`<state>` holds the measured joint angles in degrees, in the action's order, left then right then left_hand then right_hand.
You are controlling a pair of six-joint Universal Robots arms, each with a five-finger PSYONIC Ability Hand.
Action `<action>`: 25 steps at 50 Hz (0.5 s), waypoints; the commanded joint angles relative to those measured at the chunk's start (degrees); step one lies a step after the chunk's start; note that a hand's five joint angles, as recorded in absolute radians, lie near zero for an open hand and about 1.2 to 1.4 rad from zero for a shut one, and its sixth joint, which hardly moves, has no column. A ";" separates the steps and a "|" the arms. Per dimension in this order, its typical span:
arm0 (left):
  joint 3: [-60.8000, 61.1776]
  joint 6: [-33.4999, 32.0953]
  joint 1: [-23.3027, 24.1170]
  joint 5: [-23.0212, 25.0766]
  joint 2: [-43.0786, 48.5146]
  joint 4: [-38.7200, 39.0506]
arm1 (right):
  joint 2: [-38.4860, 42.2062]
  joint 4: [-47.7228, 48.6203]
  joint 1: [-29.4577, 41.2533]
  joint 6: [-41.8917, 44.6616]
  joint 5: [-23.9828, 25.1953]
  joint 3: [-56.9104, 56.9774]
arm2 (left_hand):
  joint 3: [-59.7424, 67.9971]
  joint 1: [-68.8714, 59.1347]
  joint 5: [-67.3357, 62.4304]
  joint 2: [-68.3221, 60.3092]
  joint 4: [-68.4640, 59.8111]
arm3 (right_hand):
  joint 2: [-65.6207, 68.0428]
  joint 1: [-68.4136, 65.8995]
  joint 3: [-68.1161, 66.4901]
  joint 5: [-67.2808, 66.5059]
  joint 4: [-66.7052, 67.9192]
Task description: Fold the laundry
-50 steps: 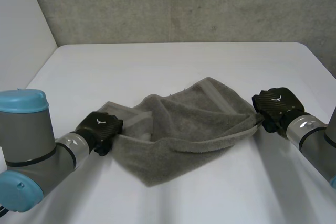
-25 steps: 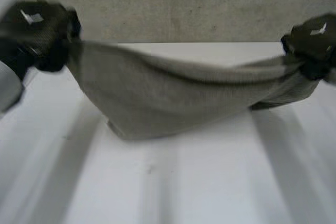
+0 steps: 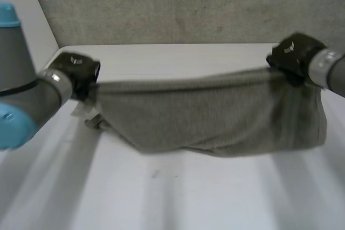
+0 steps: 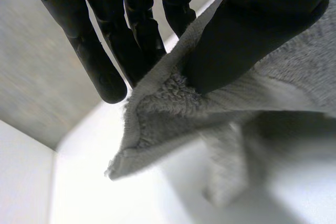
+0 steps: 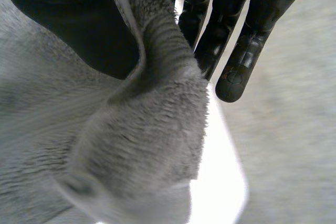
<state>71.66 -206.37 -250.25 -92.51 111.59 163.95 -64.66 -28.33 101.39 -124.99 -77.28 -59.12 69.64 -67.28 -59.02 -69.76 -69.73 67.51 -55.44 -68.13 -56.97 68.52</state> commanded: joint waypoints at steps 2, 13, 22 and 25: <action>-27.80 -1.31 0.29 -2.85 10.14 19.12 | 4.81 40.19 4.52 -0.61 -10.61 8.41 | 10.36 -12.72 -10.98 -10.24 -10.27 | 12.49 -24.56 -11.87 -13.03 11.48; -14.88 4.75 2.84 -3.02 0.83 36.35 | -2.40 54.70 4.70 -6.50 -5.96 -7.15 | 10.36 -12.72 -10.98 -10.24 -10.27 | 12.49 -24.56 -11.87 -13.03 11.48; 13.81 5.11 2.31 -2.67 -1.64 42.39 | -2.23 39.33 4.35 -10.80 1.77 -18.12 | 10.36 -12.72 -10.98 -10.24 -10.27 | 12.49 -24.56 -11.87 -13.03 11.48; 20.86 4.75 2.05 -2.50 -0.85 47.05 | 0.74 37.13 4.35 -10.98 2.74 -21.46 | 10.36 -12.72 -10.98 -10.24 -10.27 | 12.49 -24.56 -11.87 -13.03 11.48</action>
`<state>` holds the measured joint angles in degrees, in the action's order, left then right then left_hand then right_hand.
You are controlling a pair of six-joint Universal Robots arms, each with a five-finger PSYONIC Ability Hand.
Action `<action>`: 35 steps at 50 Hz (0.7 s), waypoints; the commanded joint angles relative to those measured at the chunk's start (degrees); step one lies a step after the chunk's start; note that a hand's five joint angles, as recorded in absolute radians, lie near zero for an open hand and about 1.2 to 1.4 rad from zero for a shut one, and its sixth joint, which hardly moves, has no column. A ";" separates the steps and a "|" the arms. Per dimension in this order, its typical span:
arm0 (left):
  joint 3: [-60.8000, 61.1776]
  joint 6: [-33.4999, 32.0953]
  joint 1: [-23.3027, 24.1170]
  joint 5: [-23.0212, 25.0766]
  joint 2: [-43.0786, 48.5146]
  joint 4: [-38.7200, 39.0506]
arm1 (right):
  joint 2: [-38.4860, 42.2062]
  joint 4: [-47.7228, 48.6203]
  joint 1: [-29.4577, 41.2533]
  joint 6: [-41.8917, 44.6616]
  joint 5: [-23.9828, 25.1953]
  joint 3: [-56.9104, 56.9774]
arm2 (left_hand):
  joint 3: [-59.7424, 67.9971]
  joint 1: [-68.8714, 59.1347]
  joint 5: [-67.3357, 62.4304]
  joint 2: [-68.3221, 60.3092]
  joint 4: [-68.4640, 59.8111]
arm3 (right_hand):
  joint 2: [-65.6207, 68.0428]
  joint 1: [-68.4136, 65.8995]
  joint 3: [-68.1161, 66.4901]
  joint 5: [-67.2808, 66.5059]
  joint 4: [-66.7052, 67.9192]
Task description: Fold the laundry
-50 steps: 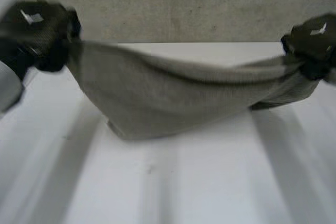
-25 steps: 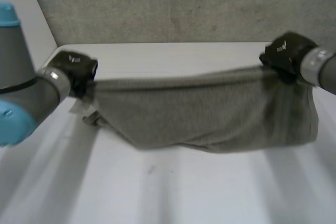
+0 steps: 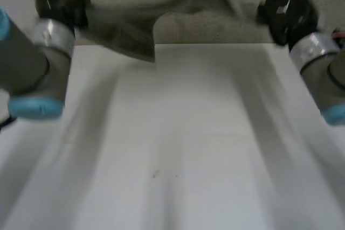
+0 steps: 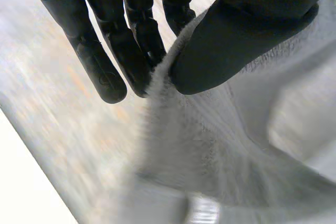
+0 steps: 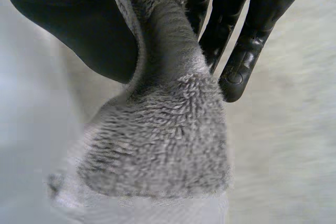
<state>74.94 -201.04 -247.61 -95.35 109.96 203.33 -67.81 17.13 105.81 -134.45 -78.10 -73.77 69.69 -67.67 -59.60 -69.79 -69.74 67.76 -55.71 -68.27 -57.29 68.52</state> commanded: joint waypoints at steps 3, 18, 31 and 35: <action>22.25 -0.58 -0.60 0.34 3.14 10.76 | 7.76 -8.70 -0.08 -1.69 3.66 -9.54 | 10.31 -12.33 -10.40 -10.21 -10.26 | 12.24 -24.29 -11.73 -12.71 11.48; 27.45 -0.14 -5.16 -0.54 3.34 11.30 | 8.86 -9.75 -1.56 -17.21 -1.16 -14.12 | 10.31 -12.33 -10.40 -10.21 -10.26 | -40.68 28.63 41.19 40.21 -41.44; 29.74 3.11 -5.52 -0.27 1.22 11.22 | 6.02 -8.87 -6.75 -26.56 -2.23 -19.13 | 10.31 -12.33 -10.40 -10.21 -10.26 | -33.46 21.40 33.97 32.99 -34.22; 29.83 3.11 -5.52 -0.27 1.22 11.21 | 5.50 -8.79 -7.72 -26.48 -2.23 -20.89 | 10.31 -12.33 -10.40 -10.21 -10.26 | -33.29 21.23 33.80 32.82 -34.05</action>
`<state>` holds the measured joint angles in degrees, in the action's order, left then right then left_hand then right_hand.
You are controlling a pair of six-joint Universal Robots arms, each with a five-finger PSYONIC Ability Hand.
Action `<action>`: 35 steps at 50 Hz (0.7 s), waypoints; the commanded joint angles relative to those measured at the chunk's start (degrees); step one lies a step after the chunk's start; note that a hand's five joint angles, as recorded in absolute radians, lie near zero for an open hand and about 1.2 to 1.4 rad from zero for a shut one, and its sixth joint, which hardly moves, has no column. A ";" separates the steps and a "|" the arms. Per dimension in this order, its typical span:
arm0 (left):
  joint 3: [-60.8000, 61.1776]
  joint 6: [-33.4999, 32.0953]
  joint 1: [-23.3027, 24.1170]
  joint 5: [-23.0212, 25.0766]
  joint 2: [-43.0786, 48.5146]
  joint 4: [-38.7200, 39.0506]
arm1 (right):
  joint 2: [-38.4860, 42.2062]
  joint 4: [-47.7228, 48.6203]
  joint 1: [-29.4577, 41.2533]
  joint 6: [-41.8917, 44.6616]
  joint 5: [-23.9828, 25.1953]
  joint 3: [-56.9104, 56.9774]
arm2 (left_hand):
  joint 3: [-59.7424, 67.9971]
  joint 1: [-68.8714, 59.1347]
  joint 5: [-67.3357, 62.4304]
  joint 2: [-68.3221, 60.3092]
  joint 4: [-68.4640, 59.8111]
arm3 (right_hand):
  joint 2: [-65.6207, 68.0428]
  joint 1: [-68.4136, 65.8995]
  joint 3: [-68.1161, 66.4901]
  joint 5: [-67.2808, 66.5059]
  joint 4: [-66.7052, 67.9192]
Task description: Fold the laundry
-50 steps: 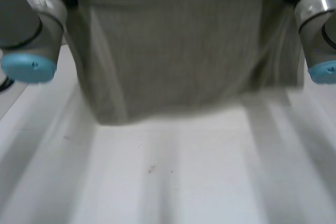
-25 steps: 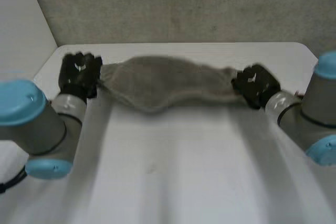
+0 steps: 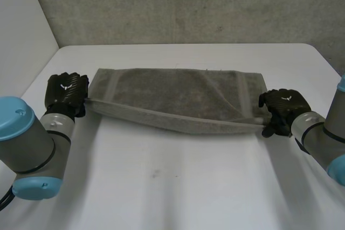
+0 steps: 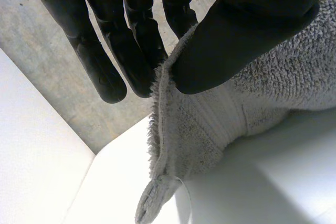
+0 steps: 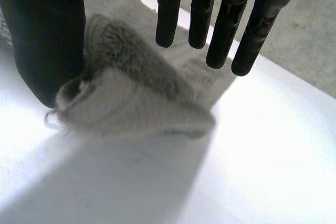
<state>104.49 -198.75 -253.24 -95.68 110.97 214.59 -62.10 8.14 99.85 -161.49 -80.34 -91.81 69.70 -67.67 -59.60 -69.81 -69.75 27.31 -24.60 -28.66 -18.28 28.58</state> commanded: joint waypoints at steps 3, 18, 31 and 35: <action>0.36 0.82 0.12 0.05 0.12 -0.05 | -0.74 0.56 -2.73 0.56 0.28 -4.17 | 10.30 -12.33 -10.40 -10.19 -10.25 | 8.68 -11.39 -7.33 -7.71 7.40; 1.06 0.82 0.73 0.14 0.12 -0.05 | -10.48 11.35 -3.96 6.44 1.42 -16.63 | 10.30 -12.33 -10.40 -10.19 -10.25 | 11.04 -13.74 -9.68 -10.06 9.76; 1.33 0.82 0.82 0.23 0.12 -0.13 | -14.62 23.49 -3.96 12.77 5.81 -25.61 | 10.30 -12.33 -10.40 -10.19 -10.25 | 11.21 -13.91 -9.85 -10.23 9.93; 1.68 0.82 0.91 0.23 0.12 -0.13 | -14.80 24.55 -3.44 13.66 6.95 -26.66 | 10.30 -12.33 -10.40 -10.19 -10.25 | 11.54 -14.25 -10.18 -10.57 10.26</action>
<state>105.82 -197.93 -252.43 -95.46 111.09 214.46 -76.34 30.58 95.92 -149.74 -75.24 -116.43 69.70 -67.67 -59.59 -69.81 -69.75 32.58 -27.71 -32.96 -21.84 32.84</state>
